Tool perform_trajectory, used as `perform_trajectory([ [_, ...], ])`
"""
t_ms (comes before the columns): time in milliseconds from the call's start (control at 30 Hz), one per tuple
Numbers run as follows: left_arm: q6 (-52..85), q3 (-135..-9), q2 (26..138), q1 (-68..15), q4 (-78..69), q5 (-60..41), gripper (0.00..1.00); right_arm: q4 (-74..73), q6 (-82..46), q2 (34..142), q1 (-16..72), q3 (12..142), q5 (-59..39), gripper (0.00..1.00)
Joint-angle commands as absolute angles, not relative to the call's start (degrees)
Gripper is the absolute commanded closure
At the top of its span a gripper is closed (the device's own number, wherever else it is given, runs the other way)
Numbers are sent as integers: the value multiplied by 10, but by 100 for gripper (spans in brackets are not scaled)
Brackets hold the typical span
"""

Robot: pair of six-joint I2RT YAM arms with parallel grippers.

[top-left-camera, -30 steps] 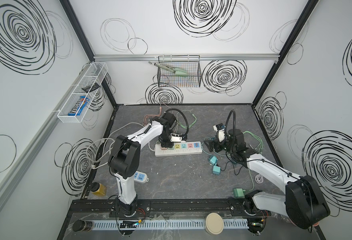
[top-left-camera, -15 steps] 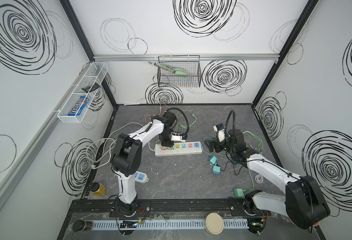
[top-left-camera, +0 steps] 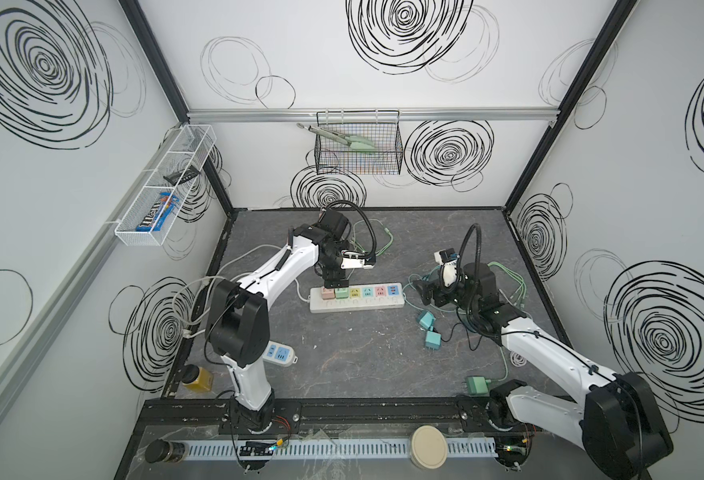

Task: Insert the plug
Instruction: 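Release the green block with the left gripper while the right moves toward teal chargers, then lower the right gripper onto a teal charger block while the left draws back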

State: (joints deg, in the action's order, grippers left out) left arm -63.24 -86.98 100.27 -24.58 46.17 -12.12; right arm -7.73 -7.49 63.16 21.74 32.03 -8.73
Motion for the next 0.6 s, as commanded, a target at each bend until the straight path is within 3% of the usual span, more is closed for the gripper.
perform_trajectory([
  [0, -587, -834, 936, -246, 375, -184, 4, -80, -144, 610, 206, 306, -46, 3],
  [300, -279, -689, 808, -253, 20, -227, 4, 57, -245, 605, 193, 328, -99, 3],
  [567, -36, -658, 807, -324, -70, -55, 4, 166, -333, 579, 194, 318, -114, 3],
])
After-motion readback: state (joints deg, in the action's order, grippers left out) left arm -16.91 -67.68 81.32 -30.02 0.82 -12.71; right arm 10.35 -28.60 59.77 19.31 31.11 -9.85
